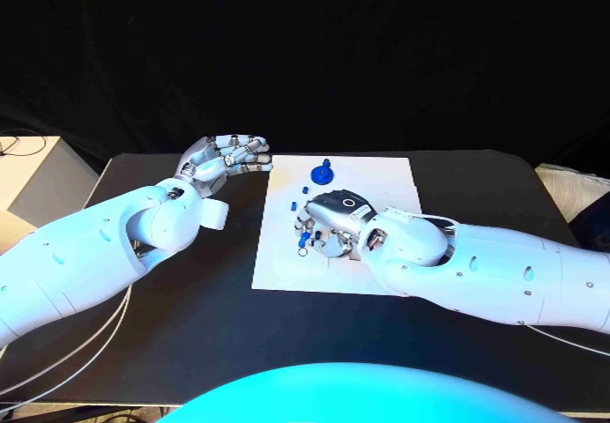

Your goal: Assemble the parts on the task board

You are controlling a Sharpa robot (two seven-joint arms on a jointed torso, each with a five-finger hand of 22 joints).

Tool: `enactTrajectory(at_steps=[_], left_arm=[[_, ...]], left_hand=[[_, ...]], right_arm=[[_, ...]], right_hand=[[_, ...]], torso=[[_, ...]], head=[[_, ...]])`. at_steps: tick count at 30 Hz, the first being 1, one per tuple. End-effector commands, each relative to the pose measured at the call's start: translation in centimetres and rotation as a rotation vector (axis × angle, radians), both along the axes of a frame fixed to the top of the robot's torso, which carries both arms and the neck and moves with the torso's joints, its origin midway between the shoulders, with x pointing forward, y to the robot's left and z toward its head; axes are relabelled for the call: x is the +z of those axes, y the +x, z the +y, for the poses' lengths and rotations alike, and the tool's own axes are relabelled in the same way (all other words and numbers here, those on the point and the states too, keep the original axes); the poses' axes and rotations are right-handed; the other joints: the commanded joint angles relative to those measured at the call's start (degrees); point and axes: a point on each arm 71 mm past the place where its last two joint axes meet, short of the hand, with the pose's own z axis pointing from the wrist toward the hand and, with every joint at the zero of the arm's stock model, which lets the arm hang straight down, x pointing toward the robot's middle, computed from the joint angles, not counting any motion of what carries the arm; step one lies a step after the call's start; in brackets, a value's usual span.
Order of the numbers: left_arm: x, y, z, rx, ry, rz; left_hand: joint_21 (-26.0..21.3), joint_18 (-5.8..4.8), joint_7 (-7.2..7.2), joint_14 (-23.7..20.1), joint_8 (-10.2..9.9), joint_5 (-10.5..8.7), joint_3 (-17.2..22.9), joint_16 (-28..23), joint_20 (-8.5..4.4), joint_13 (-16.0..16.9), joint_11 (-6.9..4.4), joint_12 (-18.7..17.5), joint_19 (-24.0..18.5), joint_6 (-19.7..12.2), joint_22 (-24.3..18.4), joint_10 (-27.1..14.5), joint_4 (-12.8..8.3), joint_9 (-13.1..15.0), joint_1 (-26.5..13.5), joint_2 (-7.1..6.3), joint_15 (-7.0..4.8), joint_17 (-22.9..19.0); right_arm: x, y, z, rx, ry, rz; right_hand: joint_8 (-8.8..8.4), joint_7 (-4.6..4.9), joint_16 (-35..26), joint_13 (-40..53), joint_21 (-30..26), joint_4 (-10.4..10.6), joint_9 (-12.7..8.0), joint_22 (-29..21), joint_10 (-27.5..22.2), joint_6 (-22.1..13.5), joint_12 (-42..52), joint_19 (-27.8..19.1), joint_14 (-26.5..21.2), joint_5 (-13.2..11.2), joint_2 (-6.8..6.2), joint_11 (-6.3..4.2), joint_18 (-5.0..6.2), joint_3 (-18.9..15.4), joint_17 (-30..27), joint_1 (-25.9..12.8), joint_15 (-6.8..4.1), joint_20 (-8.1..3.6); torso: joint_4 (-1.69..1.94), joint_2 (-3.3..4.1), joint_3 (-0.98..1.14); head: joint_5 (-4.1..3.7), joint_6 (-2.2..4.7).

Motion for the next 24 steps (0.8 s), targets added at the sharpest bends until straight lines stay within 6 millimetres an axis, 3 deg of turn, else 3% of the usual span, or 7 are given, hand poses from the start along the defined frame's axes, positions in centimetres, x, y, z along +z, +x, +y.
enactTrajectory(at_steps=[1, 24], left_arm=[[0.1, -0.1, -0.2, -0.015, -0.015, -0.007], [0.1, -0.1, -0.2, -0.015, -0.015, -0.006]], left_hand=[[-0.3, 0.62, 0.02, -0.4, 0.2, -0.03, -0.4, -0.3, 0.17, 0.1, -0.01, 0.3, 0.4, -0.2, -0.1, -0.5, 0.0, -0.1, 0.6, -0.12, -0.05, 0.1], [-0.3, 0.62, 0.02, -0.4, 0.2, -0.03, -0.4, -0.3, 0.17, 0.1, -0.01, 0.3, 0.4, -0.2, -0.1, -0.5, 0.0, -0.1, 0.6, -0.12, -0.05, 0.1]], right_arm=[[-0.4, -0.1, 0.2, 0.013, -0.045, -0.013], [-1.7, -0.1, 0.4, 0.008, -0.097, 0.002]], right_hand=[[0.29, 0.03, 0.2, 2.1, 0.0, -1.3, 0.0, 6.7, 2.7, 0.3, 0.1, 3.1, 2.3, 0.2, 1.37, -2.12, -1.07, 1.5, 0.0, 0.8, -0.43, -0.4], [0.32, 0.05, 0.2, 2.2, 0.1, -1.4, 0.1, 6.7, 2.7, 0.3, 0.1, 3.1, 2.3, 0.4, 1.29, -2.11, -1.07, 1.6, 0.0, 0.6, -0.41, -0.39]], torso=[[0.01, -0.01, 0.04], [-0.03, -0.05, -0.03]], head=[[0.01, 0.0], [0.19, 0.0]])
